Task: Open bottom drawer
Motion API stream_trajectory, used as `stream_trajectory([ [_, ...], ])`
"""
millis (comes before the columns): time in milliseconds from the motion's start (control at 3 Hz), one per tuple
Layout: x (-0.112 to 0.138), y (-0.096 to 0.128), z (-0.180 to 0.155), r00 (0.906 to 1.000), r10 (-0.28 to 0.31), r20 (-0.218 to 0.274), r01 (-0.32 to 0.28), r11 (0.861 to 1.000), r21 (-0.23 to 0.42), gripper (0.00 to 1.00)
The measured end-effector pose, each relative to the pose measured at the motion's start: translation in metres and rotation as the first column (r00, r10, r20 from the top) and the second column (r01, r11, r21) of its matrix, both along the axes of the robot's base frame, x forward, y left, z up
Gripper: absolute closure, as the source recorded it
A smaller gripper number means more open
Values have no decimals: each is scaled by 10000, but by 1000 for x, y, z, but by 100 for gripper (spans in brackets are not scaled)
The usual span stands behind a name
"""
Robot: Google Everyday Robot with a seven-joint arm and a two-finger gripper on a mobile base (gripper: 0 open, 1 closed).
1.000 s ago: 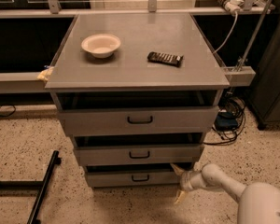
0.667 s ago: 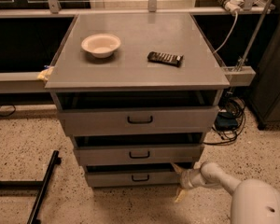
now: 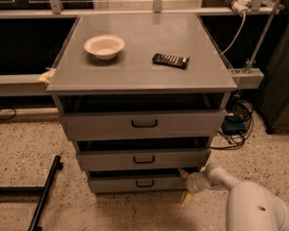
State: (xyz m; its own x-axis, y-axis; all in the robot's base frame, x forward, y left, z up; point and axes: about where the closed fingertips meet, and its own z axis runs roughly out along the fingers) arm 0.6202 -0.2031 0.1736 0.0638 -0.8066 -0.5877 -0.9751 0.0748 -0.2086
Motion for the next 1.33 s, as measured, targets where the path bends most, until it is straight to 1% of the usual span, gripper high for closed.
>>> stream_trajectory([
  [333,2,-1,-1,10000,-24,-50,24,10000,-19,0],
  [667,-4,3,-7,9985,50,-539,-59,9998,-171,0],
  [1000,-9,3,-12,9939,34,-1102,-69,9995,-317,0],
  [1333,-9,3,-9,9939,34,-1103,-69,9995,-317,0],
])
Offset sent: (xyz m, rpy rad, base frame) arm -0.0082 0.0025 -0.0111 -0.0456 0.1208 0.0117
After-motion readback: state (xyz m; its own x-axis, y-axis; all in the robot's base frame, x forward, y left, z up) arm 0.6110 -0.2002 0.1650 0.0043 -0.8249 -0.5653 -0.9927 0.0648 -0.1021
